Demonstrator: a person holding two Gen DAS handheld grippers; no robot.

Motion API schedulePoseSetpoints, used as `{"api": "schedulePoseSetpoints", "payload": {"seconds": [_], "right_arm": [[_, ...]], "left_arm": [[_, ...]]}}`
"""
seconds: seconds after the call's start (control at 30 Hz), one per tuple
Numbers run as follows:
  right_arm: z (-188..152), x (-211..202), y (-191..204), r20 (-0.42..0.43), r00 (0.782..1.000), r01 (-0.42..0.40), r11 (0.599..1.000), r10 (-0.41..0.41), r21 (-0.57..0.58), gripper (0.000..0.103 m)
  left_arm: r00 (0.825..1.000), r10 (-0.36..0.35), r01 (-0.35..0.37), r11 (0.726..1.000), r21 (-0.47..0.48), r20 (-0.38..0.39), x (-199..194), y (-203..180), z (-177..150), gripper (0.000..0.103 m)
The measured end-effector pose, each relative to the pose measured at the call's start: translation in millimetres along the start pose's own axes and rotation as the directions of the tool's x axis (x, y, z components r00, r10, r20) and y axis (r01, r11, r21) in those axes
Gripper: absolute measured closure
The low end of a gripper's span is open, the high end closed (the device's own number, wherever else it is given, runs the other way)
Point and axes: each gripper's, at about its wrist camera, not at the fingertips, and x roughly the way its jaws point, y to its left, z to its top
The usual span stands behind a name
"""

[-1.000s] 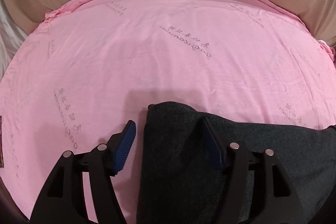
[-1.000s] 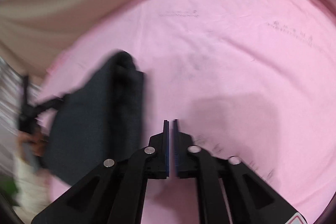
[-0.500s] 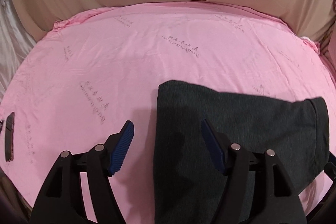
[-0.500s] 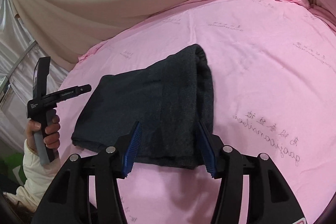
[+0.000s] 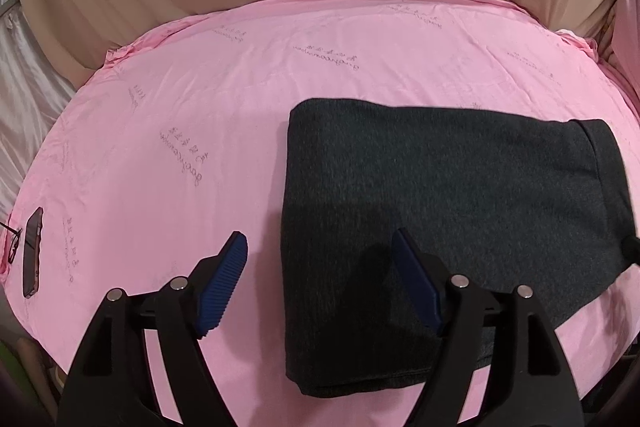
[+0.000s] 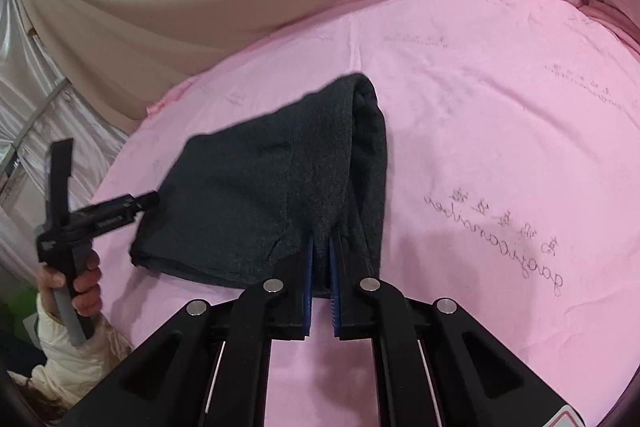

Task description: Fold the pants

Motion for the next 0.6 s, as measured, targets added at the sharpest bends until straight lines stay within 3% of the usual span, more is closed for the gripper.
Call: {"api": "schedulePoseSetpoints", "payload": {"seconds": [0.07,0.13,0.23,0.3,0.4,0.6], "right_arm": [[0.4,-8.0,-3.0,0.008,0.999,-0.031,0.999,0.031,0.031,0.095],[3.6,-26.0,-6.1,0.067,0.998,-0.013,0.999,0.010,0.045,0.088],[14.7,-40.7,-18.3,0.109,0.993,0.043,0.999,-0.046,0.032,0.087],[24.6,-36.4,-28.4,0.110,0.990,0.092,0.996,-0.092,0.007,0.087],[39.0,-15.3,-36.3,0.071,0.988,0.139,0.989,-0.135,-0.051,0.086],[50.8,11.6,-0.3,0.012,1.000,0.021,0.973,-0.019,-0.229,0.086]], "left_arm": [[1.000,0.000,0.000,1.000,0.000,-0.014,3.1,-0.3,-3.5,0.030],[1.000,0.002,-0.003,1.000,0.000,-0.024,3.5,0.3,-8.7,0.030],[0.999,-0.027,0.026,1.000,-0.011,-0.022,-3.3,3.5,-17.1,0.024],[0.998,-0.061,0.061,0.998,-0.019,-0.025,-6.6,4.1,-24.2,0.020],[0.999,-0.047,0.047,0.999,-0.009,-0.026,-5.6,-0.4,-32.6,0.020],[0.999,-0.018,0.017,0.999,-0.041,-0.036,-1.0,0.0,-36.3,0.014]]}}
